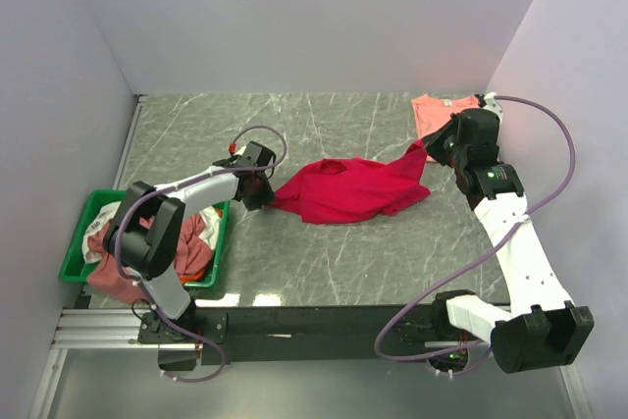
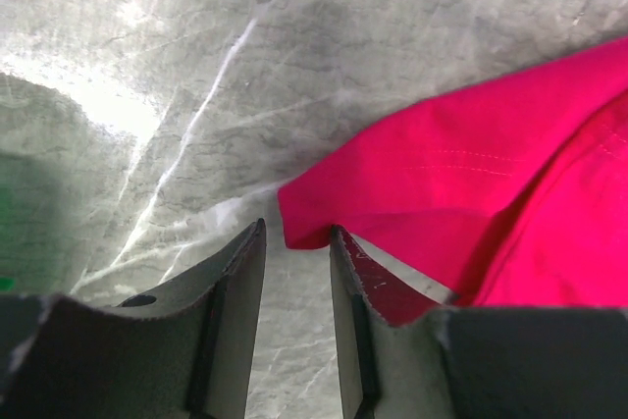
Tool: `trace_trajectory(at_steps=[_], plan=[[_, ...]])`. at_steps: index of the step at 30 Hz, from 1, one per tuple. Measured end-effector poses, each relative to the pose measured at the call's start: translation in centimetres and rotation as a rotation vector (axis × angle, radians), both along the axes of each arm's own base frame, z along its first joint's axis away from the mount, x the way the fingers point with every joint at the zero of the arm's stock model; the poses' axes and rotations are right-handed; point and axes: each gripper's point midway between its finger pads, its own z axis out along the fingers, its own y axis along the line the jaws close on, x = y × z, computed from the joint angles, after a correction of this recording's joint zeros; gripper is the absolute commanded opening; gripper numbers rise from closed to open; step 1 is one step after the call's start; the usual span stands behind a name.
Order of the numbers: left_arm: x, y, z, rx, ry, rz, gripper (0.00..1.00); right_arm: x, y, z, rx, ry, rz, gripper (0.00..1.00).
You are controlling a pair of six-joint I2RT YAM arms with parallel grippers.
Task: Fold and stack the t-shirts
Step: Flatten the tshirt out
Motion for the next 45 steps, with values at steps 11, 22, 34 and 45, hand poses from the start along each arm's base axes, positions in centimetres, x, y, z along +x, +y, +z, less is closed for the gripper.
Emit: trace_trajectory(at_steps=[11, 22, 34, 45], plan=[[0.5, 0.4, -0.3, 0.033, -0.003, 0.013, 0.26, 0.0, -0.2, -0.1, 0.006, 0.003, 0.000, 0.00], [0.5, 0.7, -0.6, 0.056, 0.000, 0.011, 0.00, -0.2, -0.5, -0.7, 0.006, 0.018, -0.008, 0.00], [7.2, 3.6, 14.4, 0.074, -0.328, 0.124, 0.00, 0.4, -2.8, 8.7, -0.043, -0.123, -0.051, 0.00], [7.1, 11.2, 38.3, 0.064, -0.870, 0.297, 0.00, -1.7, -6.0, 24.2, -0.149, -0.435, -0.155, 0.00]])
